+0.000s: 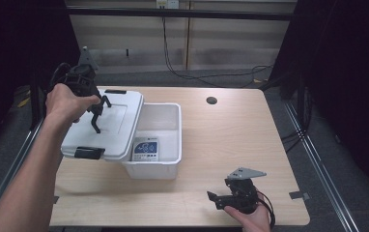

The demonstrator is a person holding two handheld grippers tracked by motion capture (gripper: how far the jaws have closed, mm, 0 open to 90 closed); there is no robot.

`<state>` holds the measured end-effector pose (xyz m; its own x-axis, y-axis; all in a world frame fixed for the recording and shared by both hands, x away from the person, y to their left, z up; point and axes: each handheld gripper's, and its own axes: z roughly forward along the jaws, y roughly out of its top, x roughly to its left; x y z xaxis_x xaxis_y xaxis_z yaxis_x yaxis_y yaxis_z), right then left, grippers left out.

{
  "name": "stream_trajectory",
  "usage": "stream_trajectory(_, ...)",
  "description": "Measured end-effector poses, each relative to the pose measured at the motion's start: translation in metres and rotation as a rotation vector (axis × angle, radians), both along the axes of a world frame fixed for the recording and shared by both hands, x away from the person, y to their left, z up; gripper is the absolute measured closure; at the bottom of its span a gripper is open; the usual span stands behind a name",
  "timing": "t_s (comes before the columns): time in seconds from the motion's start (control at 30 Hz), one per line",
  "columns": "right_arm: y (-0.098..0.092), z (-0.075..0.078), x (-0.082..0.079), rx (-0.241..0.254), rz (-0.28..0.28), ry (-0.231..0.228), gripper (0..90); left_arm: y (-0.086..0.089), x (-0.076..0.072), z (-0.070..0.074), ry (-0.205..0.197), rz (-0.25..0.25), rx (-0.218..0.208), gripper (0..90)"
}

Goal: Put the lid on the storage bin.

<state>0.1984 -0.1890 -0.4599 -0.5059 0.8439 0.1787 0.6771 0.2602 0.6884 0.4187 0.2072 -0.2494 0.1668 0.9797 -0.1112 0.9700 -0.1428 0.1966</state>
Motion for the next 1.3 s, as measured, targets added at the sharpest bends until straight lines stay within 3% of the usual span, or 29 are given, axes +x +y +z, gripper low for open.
stream_trajectory(0.4,0.0,0.0,-0.001,-0.001,0.003,0.0,19.4,-0.022,0.001,-0.001,-0.002,0.032,-0.028,84.9)
stream_trajectory(0.47,0.0,0.0,-0.001,0.0,0.002,0.0,19.4,-0.023,0.001,-0.001,0.0,0.031,-0.023,84.9)
stream_trajectory(0.57,0.0,0.0,-0.001,0.0,0.003,0.001,19.4,-0.029,0.001,-0.004,0.016,0.067,-0.003,85.0)
stream_trajectory(0.83,-0.001,0.001,-0.002,-0.001,0.007,-0.005,19.4,-0.041,0.002,-0.001,0.012,0.075,-0.006,85.0)
stream_trajectory(1.3,-0.001,0.001,-0.003,0.005,0.009,-0.003,19.3,-0.06,0.007,-0.013,0.054,0.091,-0.012,84.9)
